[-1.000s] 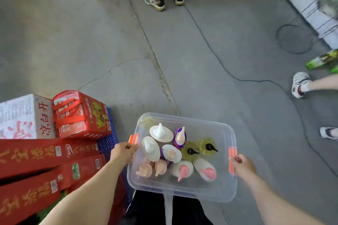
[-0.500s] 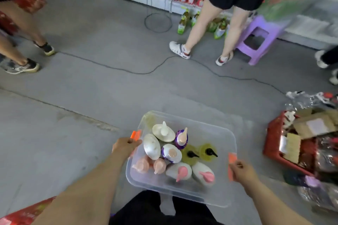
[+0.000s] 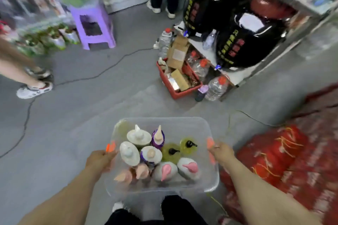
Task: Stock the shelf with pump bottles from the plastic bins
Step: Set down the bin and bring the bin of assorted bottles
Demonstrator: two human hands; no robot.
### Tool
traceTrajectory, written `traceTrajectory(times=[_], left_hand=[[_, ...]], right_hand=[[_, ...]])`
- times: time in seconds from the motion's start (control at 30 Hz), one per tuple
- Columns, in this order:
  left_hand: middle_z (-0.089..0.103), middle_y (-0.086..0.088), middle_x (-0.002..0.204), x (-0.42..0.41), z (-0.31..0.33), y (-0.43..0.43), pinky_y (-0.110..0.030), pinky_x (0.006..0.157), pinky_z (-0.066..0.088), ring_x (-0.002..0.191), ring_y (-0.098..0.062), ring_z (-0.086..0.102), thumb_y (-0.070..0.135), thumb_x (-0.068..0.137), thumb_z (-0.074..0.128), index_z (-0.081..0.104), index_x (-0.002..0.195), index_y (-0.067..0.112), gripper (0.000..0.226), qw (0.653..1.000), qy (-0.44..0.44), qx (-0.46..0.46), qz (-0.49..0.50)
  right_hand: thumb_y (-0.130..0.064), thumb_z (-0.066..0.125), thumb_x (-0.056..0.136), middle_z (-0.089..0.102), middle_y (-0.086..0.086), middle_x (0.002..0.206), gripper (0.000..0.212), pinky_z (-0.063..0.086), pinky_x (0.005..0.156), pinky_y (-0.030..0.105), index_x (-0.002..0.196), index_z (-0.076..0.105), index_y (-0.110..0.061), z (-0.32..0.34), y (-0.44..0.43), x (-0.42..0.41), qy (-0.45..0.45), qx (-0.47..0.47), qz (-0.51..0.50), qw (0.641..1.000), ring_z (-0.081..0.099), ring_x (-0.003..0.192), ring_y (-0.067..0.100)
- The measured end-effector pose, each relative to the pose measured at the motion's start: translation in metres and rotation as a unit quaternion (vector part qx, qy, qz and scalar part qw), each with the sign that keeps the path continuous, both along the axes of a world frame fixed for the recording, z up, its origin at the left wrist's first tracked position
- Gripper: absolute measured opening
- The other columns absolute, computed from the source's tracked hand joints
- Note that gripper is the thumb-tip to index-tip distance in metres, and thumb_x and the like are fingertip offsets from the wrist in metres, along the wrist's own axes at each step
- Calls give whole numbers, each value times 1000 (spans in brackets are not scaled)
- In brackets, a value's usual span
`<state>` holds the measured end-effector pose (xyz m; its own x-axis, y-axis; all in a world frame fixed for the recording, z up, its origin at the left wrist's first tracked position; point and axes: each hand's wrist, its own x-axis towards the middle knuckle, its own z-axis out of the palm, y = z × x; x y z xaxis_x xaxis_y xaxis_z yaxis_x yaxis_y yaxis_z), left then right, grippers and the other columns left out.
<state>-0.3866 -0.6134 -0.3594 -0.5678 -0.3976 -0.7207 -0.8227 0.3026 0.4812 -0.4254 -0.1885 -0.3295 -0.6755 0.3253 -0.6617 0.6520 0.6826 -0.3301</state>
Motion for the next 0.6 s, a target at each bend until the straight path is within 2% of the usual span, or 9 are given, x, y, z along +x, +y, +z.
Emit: traceTrajectory(times=[0.07,0.17,0.27,0.33,0.47,0.53,0.6], left_hand=[[58,-7,47,-30,-3,42,-26,46,44,44,-24,54,37,80,80,63,57,6,43,1000,-5,9,-25],[57,-9,50,-75,0,109,-28,50,46,48,-24,53,35,81,79,63,59,5,41,997,-10,16,-70],[56,-11,54,-123,6,174,-30,53,48,50,-24,53,31,83,79,61,60,4,40,993,-3,26,-116],[55,-11,54,-155,12,216,-31,54,49,50,-24,51,29,84,78,60,59,4,40,989,4,32,-146],[52,-10,49,-226,22,298,-28,48,45,44,-22,47,29,86,76,56,58,5,41,976,8,48,-213],[54,-11,49,-263,23,339,-28,49,45,44,-23,49,30,86,75,56,59,4,42,966,6,51,-254],[53,-13,54,-300,21,382,-29,52,44,48,-22,48,29,87,74,55,61,4,41,956,7,63,-288]], right_hand=[[-26,64,93,70,21,107,29,43,77,32,105,72,0,-1,46,-5,12,-2,-42,999,65,105,34],[-25,66,91,71,21,109,26,48,86,36,105,73,-4,0,112,-12,26,0,-90,996,66,105,33],[-28,64,90,72,21,93,26,49,75,34,90,74,-4,4,171,-20,39,9,-146,988,67,86,30],[-34,60,92,71,15,83,32,43,65,32,81,72,-6,7,206,-24,35,22,-166,985,65,79,32],[-26,63,89,57,2,64,32,34,53,31,59,54,-16,15,268,-33,34,50,-219,974,52,63,22],[-23,63,89,53,3,59,34,33,52,31,57,53,-15,20,296,-42,34,60,-247,967,48,57,20],[-23,62,89,58,7,62,31,36,53,30,61,60,-10,23,321,-50,24,64,-277,958,50,58,20]])
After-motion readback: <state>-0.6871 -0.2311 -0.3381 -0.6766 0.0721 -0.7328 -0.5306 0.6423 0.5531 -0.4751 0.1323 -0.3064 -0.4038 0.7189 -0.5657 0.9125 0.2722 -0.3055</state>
